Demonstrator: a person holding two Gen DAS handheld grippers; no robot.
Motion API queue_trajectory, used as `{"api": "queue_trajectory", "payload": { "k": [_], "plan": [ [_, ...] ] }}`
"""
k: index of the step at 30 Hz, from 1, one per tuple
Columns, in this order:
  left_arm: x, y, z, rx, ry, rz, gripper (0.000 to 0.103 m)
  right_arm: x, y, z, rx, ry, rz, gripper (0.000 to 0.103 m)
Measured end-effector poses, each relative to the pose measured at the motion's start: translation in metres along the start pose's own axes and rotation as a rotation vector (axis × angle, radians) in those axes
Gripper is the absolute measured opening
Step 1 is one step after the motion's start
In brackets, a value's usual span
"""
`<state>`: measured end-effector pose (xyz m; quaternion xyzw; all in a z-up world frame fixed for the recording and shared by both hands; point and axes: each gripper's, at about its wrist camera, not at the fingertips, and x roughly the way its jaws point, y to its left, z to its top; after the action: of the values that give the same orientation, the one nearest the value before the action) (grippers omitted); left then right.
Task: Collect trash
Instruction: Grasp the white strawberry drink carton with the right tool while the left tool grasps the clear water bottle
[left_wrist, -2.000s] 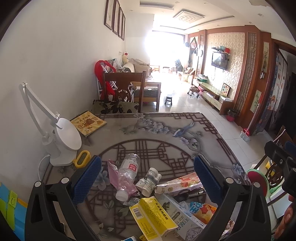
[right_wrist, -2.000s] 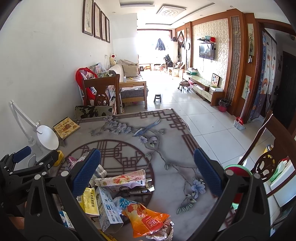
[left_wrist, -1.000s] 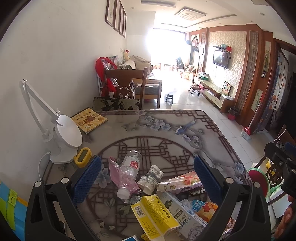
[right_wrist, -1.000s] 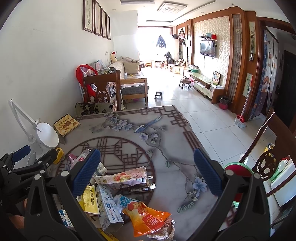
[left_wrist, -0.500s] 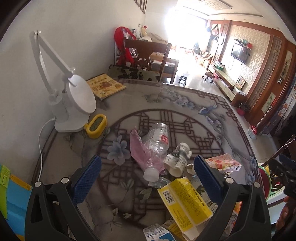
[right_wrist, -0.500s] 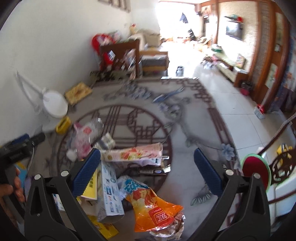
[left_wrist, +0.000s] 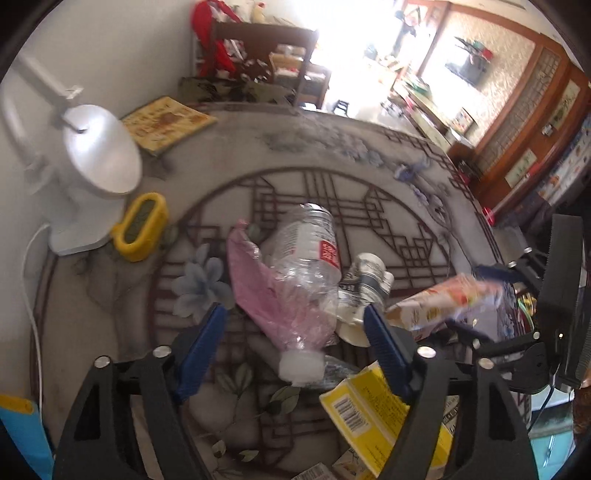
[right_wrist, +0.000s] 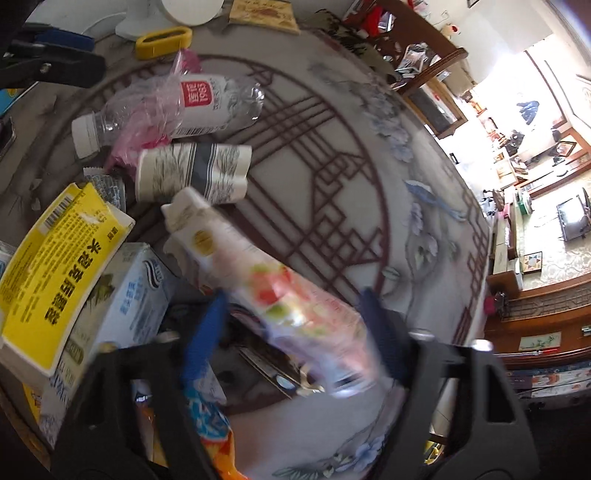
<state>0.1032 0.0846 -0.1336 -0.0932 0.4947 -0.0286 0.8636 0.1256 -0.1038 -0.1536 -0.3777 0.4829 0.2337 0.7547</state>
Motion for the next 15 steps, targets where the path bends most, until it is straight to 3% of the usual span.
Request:
{"api": "queue_trajectory", "payload": {
  "k": [1,6,13,15],
  "plan": [
    [0.007,-0.004,0.005,0.016,0.007,-0.004,0.066,0.004,-0.001,0.001,0.010,0.004,0.007,0.038],
    [0.039,-0.013,0.028,0.014,0.023,-0.004,0.066,0.005,-0.012,0.002,0.114,-0.045,0.072,0.017],
    [0.086,-0.006,0.037,-0.020,0.149,0.044,0.066,-0.014,-0.027,-0.005,0.266,-0.133,0.116,0.015],
    [0.094,-0.001,0.033,-0.042,0.173,0.037,0.060,-0.019,-0.031,-0.009,0.305,-0.149,0.141,0.015]
  ]
}}
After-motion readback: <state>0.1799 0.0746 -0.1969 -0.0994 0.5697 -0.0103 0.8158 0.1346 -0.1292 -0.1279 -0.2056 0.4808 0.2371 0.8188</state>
